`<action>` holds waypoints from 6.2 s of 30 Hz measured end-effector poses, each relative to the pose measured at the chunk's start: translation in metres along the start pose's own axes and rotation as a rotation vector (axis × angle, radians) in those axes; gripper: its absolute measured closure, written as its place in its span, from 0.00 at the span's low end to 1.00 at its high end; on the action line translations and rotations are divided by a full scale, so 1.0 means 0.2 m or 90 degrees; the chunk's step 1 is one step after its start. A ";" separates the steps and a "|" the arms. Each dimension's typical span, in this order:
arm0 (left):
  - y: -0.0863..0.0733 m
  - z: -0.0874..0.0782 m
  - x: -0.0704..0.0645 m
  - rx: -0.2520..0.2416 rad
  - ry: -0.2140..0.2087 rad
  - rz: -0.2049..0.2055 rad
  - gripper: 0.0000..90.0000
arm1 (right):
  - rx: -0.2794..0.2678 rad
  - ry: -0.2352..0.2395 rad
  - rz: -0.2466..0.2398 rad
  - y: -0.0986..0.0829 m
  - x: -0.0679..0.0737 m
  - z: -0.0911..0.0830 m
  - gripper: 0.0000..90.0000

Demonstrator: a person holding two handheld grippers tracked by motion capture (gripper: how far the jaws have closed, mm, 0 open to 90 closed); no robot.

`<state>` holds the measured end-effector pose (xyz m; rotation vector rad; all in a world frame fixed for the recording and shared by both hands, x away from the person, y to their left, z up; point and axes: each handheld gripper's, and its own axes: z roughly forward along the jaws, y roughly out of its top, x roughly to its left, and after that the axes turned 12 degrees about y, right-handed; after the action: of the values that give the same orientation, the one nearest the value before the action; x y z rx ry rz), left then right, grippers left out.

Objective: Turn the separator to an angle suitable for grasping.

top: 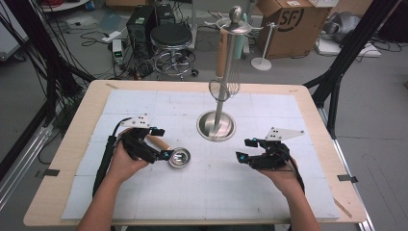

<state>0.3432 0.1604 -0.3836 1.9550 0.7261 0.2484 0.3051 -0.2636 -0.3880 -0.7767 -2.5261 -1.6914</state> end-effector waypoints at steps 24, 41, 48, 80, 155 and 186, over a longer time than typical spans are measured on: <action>-0.08 0.21 0.20 0.193 0.080 0.004 0.03 | 0.001 0.003 -0.001 -0.01 0.00 -0.01 0.36; -0.12 0.24 0.18 0.260 0.081 0.060 0.31 | 0.000 0.002 0.000 -0.01 0.00 -0.01 0.36; -0.14 0.22 0.16 0.257 -0.002 0.048 0.62 | 0.001 0.002 -0.001 -0.01 0.01 -0.01 0.36; -0.16 0.20 0.06 0.265 -0.034 0.125 0.75 | 0.002 0.005 -0.003 -0.01 0.02 0.00 0.36; 0.00 0.41 -0.26 0.137 -0.128 0.146 0.51 | 0.008 0.012 -0.011 0.01 0.03 0.00 0.37; 0.04 0.02 -0.08 -0.025 -0.036 0.050 0.14 | 0.016 0.012 -0.010 0.01 0.03 0.03 0.37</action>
<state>0.3363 0.1454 -0.3770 1.9474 0.6041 0.2520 0.3031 -0.2554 -0.3874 -0.7385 -2.5424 -1.6605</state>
